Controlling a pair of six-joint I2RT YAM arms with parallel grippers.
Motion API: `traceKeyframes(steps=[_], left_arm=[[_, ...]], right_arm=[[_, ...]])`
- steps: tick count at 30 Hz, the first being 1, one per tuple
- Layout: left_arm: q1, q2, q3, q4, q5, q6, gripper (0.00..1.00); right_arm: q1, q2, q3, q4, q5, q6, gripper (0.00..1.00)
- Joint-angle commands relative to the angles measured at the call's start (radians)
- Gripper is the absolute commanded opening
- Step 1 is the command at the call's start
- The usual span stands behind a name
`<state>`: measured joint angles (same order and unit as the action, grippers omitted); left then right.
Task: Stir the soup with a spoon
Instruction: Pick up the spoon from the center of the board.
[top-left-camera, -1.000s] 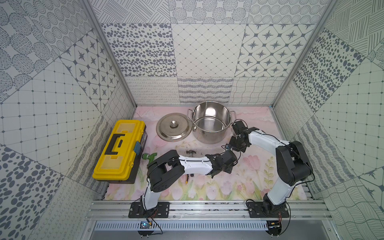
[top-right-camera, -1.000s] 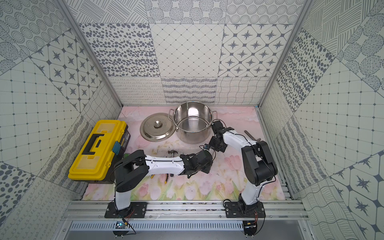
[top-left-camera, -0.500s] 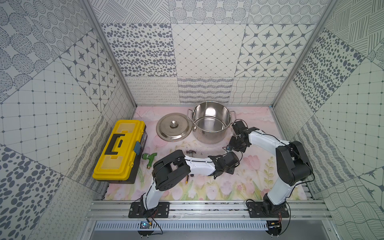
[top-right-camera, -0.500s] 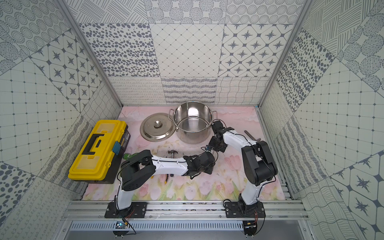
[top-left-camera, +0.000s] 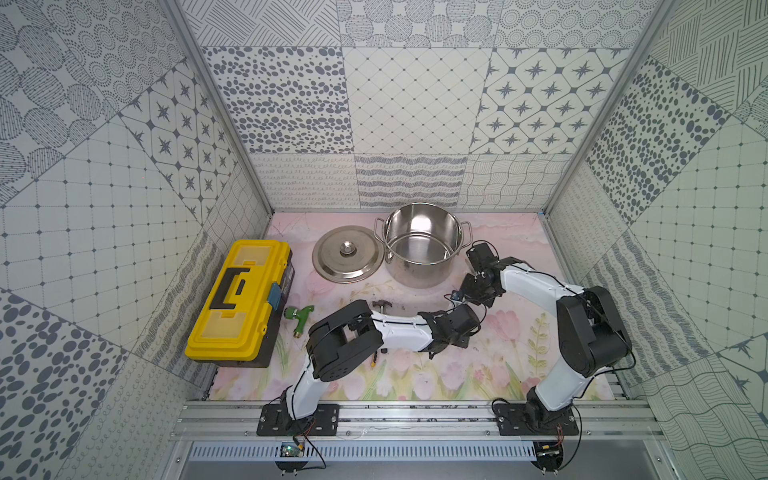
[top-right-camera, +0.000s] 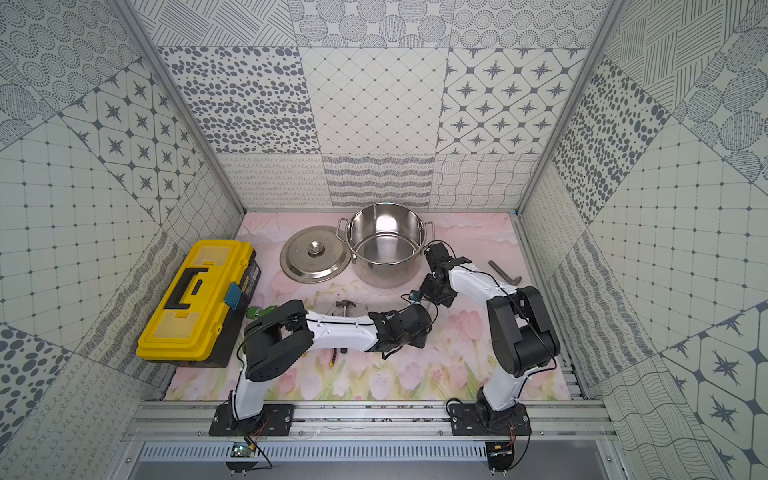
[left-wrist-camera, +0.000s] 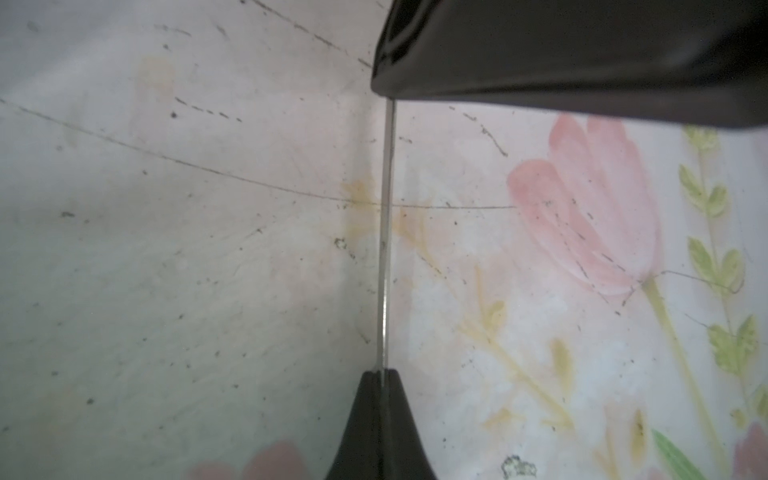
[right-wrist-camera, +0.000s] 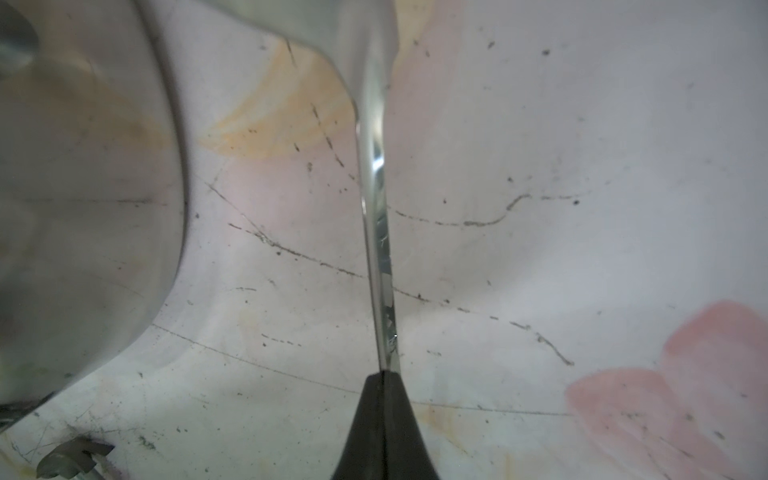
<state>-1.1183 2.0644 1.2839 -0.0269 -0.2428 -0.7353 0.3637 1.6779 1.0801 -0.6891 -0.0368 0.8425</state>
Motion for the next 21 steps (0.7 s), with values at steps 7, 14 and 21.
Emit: traceKeyframes(steps=[7,14,21], left_arm=[[-0.004,-0.1,0.01,-0.107,0.106,0.091,0.0],[0.001,-0.218,0.128,-0.262,0.228,0.152,0.0],[0.086,-0.364,0.256,-0.36,0.418,0.066,0.0]], right_arm=[[-0.03,-0.332,0.019,-0.042,-0.009,0.074,0.52],[-0.053,-0.591,0.036,-0.056,-0.05,0.06,0.57],[-0.051,-0.849,0.013,0.195,-0.097,-0.013,0.46]])
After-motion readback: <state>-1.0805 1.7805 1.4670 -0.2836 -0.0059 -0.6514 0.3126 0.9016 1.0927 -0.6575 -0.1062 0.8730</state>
